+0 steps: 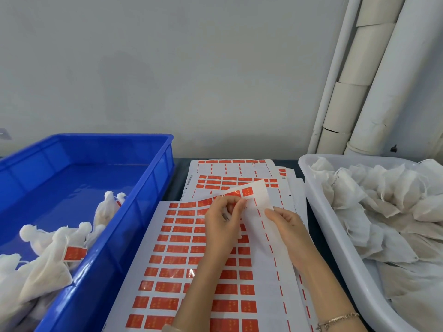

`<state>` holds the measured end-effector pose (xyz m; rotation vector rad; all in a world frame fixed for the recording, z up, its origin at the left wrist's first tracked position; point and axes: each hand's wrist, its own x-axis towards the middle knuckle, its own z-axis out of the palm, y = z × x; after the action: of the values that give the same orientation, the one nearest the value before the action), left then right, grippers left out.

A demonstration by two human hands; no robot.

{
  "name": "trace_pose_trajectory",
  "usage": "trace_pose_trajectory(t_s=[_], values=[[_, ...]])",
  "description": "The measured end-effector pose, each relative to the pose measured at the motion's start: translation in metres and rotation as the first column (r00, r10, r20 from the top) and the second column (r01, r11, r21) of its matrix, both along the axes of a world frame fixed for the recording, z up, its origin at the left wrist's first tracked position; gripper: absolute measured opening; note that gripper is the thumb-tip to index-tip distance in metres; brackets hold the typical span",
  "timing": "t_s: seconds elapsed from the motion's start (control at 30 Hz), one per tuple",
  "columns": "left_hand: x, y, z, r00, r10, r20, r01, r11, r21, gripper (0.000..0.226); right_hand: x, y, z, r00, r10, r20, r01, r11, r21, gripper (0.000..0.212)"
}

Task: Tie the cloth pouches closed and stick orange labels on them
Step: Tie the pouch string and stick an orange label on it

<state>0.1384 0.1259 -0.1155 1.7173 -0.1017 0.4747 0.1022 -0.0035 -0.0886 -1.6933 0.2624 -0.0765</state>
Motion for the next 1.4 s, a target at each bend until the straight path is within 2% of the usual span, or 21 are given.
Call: trace_pose_trajectory(t_s=[0.17, 0.43, 0.5, 0.53, 0.6, 0.63, 0.7, 0.8, 0.93, 1.07, 1.2, 1.3, 1.4], values=[[0.002, 0.005, 0.002, 0.998, 0.027, -0.062, -0.029, 0.999, -0.039, 0.003, 0.003, -0.005, -0.007, 1.000, -0.014, -0.006, 0.014, 0.999, 0.037, 0.016], [0.001, 0.021, 0.013, 0.996, 0.069, -0.050, -0.073, 0.994, -0.085, 0.006, 0.011, -0.015, -0.019, 0.998, -0.033, -0.050, 0.040, 0.987, 0.154, 0.016], [0.001, 0.026, 0.015, 0.998, 0.039, -0.052, -0.042, 0.997, -0.068, 0.006, 0.013, -0.013, -0.023, 0.998, -0.061, -0.012, 0.061, 0.996, 0.064, 0.020], [0.001, 0.027, 0.015, 0.998, -0.001, -0.062, -0.002, 0.999, -0.040, 0.006, 0.013, -0.011, -0.024, 0.994, -0.104, 0.032, 0.105, 0.993, -0.049, 0.031], [0.000, 0.028, 0.015, 0.991, -0.087, -0.103, 0.094, 0.994, 0.060, 0.006, 0.011, -0.006, -0.023, 0.966, -0.171, 0.196, 0.217, 0.944, -0.250, 0.050], [-0.001, 0.026, 0.014, 0.985, -0.119, -0.123, 0.132, 0.985, 0.110, 0.007, 0.010, -0.004, -0.022, 0.944, -0.149, 0.293, 0.237, 0.926, -0.293, 0.052], [-0.003, 0.023, 0.013, 0.977, -0.166, -0.136, 0.188, 0.968, 0.168, 0.007, 0.009, -0.002, -0.020, 0.927, -0.015, 0.376, 0.137, 0.944, -0.300, 0.045], [-0.004, 0.022, 0.012, 0.964, -0.239, -0.118, 0.258, 0.947, 0.191, 0.006, 0.007, 0.002, -0.018, 0.937, 0.139, 0.322, -0.054, 0.964, -0.260, 0.035], [-0.004, 0.023, 0.010, 0.948, -0.297, -0.114, 0.315, 0.928, 0.200, 0.006, 0.007, 0.002, -0.021, 0.938, 0.088, 0.335, -0.009, 0.973, -0.231, 0.021], [-0.005, 0.024, 0.010, 0.913, -0.375, -0.160, 0.382, 0.924, 0.011, 0.021, 0.009, -0.007, -0.026, 0.950, -0.021, 0.312, 0.068, 0.987, -0.143, 0.016], [-0.002, 0.024, 0.009, 0.851, -0.487, -0.197, 0.453, 0.870, -0.194, 0.045, 0.016, -0.012, -0.024, 0.960, -0.032, 0.277, 0.022, 0.999, 0.037, 0.011], [0.000, 0.025, 0.008, 0.829, -0.526, -0.189, 0.489, 0.846, -0.212, 0.042, 0.021, -0.011, -0.019, 0.989, 0.062, 0.135, -0.082, 0.986, 0.146, 0.009], [-0.002, 0.028, 0.006, 0.807, -0.564, -0.176, 0.543, 0.825, -0.155, 0.040, 0.015, -0.007, -0.017, 0.948, 0.276, 0.158, -0.293, 0.951, 0.096, 0.022]])
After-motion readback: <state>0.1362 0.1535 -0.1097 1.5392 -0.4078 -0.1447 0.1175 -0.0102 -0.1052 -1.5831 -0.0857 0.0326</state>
